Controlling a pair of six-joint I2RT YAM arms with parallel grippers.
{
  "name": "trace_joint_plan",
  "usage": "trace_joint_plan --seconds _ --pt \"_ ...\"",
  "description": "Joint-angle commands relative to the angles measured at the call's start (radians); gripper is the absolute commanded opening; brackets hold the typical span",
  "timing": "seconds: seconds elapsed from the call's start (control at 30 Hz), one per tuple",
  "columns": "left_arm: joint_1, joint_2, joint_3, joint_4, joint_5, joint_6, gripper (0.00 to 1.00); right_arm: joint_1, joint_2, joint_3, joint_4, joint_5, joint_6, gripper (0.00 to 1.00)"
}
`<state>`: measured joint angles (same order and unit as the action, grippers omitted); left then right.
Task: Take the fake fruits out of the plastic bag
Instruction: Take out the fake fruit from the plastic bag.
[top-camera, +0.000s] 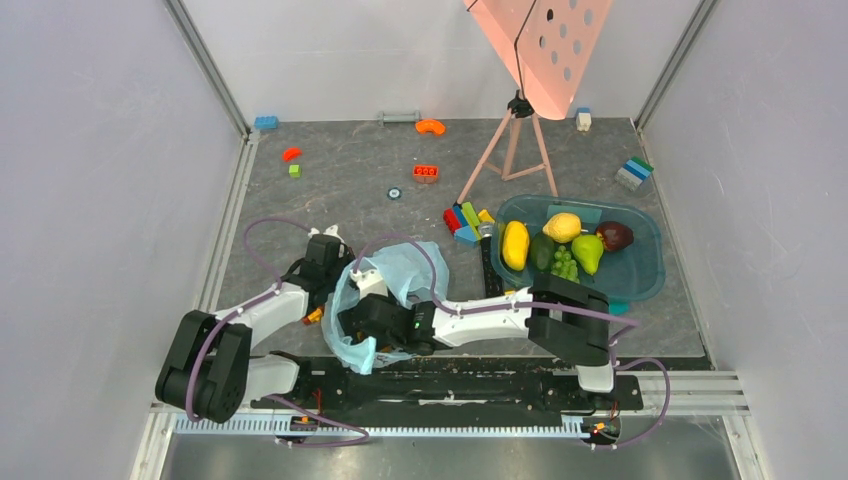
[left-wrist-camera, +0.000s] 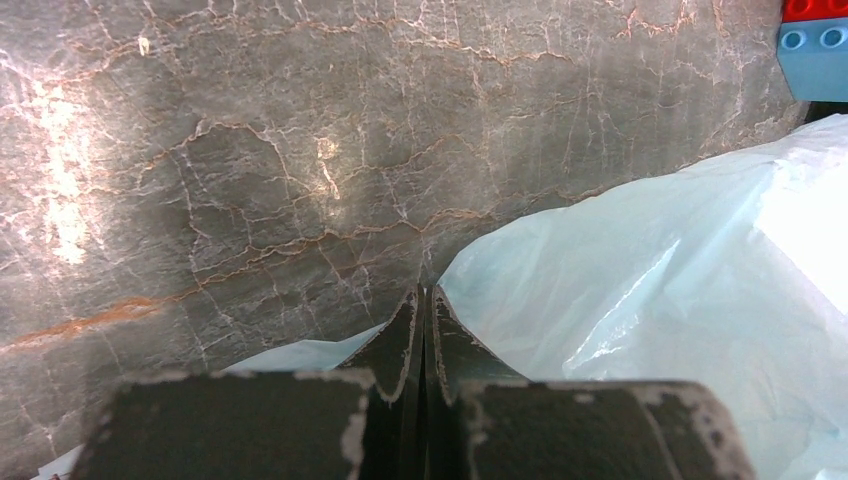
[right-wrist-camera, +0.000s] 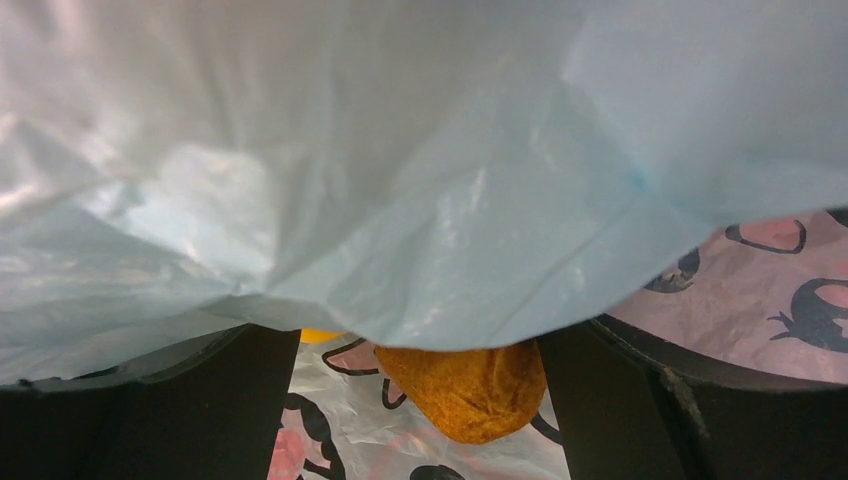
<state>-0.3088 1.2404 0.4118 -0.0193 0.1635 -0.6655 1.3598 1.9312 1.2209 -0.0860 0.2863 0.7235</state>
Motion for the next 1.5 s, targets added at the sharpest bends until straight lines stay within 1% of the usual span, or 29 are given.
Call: trace_joint_plan --seconds 0.0,0.17,0.27,0.4,0.5,0.57,0.63,0.7,0.83,0.93,1.0,1.07,1.47 --pt "0.004 -0.013 0.003 0.005 0.005 -0.006 0.02 0.025 0.035 -0.034 -0.157 0.088 -0.029 0.86" --pt "0.004 -0.007 0.008 0.008 0.003 -0.005 0.02 0.061 0.037 -0.043 -0.256 0.179 -0.052 0.87" --pt "0.004 -0.009 0.011 0.005 -0.002 -0.004 0.02 0.072 0.018 -0.082 -0.263 0.206 -0.049 0.87" --pt "0.004 -0.006 0.014 0.004 -0.007 -0.003 0.02 0.077 -0.012 -0.145 -0.217 0.194 -0.046 0.81" --pt "0.004 -0.002 0.017 0.003 -0.007 -0.003 0.02 0.077 -0.024 -0.181 -0.175 0.185 -0.045 0.74" --pt "0.004 -0.004 0.019 0.0 -0.009 -0.003 0.02 0.078 -0.032 -0.196 -0.158 0.183 -0.042 0.74" --pt "0.004 -0.006 0.019 -0.002 -0.013 -0.002 0.02 0.078 -0.041 -0.205 -0.148 0.191 -0.04 0.71" --pt "0.004 -0.007 0.021 -0.006 -0.016 -0.001 0.02 0.078 -0.061 -0.211 -0.148 0.204 -0.041 0.65" --pt "0.004 -0.007 0.02 -0.008 -0.02 0.0 0.02 0.079 -0.123 -0.233 -0.147 0.231 -0.047 0.46" --pt "0.004 -0.007 0.023 -0.008 -0.022 -0.003 0.02 0.08 -0.183 -0.25 -0.137 0.241 -0.06 0.37" --pt "0.004 -0.004 0.024 -0.008 -0.025 -0.002 0.02 0.08 -0.224 -0.261 -0.129 0.244 -0.065 0.34" --pt "0.004 -0.002 0.027 -0.005 -0.025 -0.004 0.02 0.079 -0.265 -0.268 -0.124 0.247 -0.074 0.33" --pt "0.004 0.011 0.027 0.007 -0.027 -0.004 0.02 0.079 -0.503 -0.273 -0.131 0.252 -0.124 0.33"
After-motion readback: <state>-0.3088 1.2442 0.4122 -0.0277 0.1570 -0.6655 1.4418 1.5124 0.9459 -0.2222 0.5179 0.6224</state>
